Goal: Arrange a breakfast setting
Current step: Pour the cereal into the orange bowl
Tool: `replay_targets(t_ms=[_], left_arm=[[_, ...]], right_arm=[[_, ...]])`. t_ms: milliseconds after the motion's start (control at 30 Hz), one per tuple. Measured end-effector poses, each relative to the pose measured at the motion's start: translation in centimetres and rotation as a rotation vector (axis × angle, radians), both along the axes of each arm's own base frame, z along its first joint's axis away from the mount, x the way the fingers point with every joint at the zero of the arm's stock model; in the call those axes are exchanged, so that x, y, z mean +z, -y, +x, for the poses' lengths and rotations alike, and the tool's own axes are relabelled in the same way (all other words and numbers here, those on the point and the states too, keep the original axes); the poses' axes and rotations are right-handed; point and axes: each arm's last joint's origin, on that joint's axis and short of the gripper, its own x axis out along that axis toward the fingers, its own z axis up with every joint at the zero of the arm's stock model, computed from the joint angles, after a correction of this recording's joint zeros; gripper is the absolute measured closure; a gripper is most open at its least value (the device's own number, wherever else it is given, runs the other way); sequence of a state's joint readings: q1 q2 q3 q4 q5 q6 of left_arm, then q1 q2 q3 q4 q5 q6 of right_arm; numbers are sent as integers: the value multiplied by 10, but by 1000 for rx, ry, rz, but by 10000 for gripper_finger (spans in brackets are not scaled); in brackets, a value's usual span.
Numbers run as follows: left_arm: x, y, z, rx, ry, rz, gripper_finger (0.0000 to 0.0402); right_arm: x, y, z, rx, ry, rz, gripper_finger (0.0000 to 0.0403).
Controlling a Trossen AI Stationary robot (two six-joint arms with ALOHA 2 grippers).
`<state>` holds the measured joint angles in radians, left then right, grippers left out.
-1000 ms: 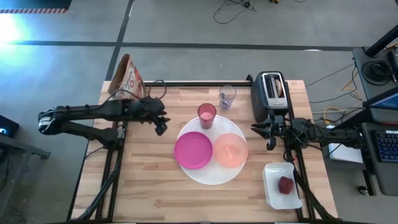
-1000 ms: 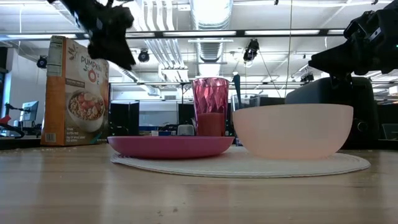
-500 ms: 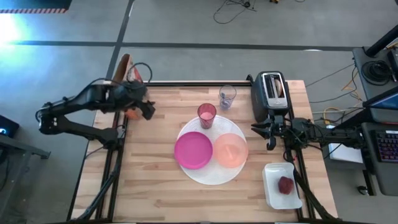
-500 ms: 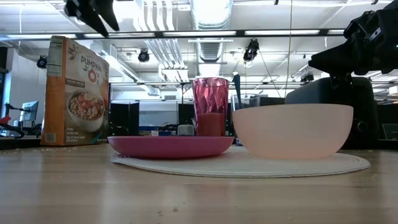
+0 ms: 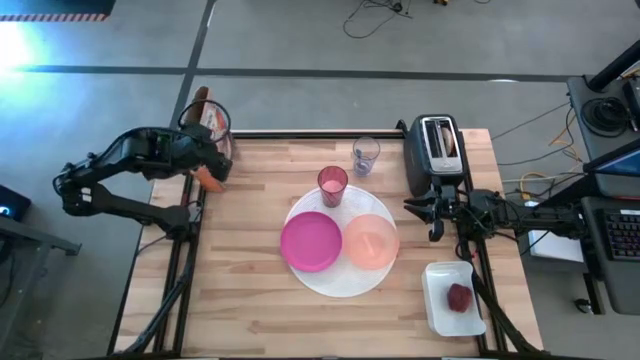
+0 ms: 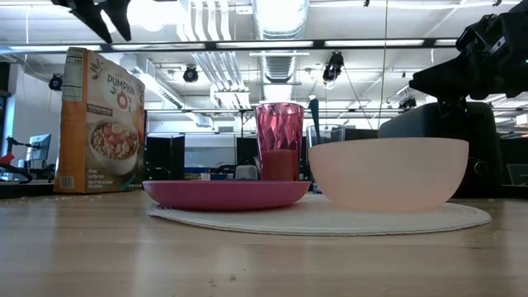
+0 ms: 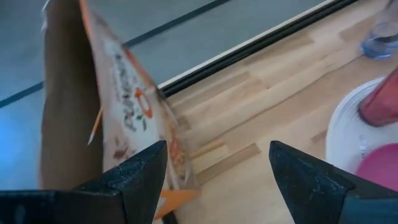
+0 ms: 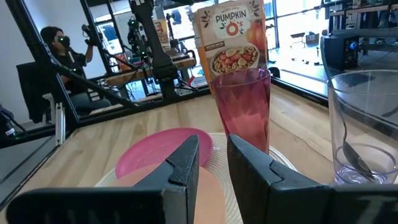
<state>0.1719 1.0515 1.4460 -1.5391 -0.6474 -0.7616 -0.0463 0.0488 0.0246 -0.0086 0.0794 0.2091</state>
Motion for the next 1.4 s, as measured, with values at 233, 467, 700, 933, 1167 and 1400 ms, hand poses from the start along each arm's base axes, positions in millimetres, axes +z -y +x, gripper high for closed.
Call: replay_targets(t_ms=[233, 467, 700, 933, 1167, 1400], left_arm=[[0, 1, -6, 52, 22, -14, 136], [-1, 5, -7, 23, 76, -165, 136], [-4, 8, -4, 23, 118, -307, 136], [-12, 6, 15, 47, 77, -367, 136], [-26, 2, 43, 42, -26, -419, 136], [-34, 3, 45, 81, -30, -471, 136]], right_arm=[[0, 0, 0, 0, -1, 0, 330], [0, 0, 0, 0, 0, 0, 330], [0, 0, 0, 0, -1, 0, 330], [0, 0, 0, 0, -1, 0, 330], [0, 0, 0, 0, -1, 0, 330], [0, 0, 0, 0, 0, 0, 330]])
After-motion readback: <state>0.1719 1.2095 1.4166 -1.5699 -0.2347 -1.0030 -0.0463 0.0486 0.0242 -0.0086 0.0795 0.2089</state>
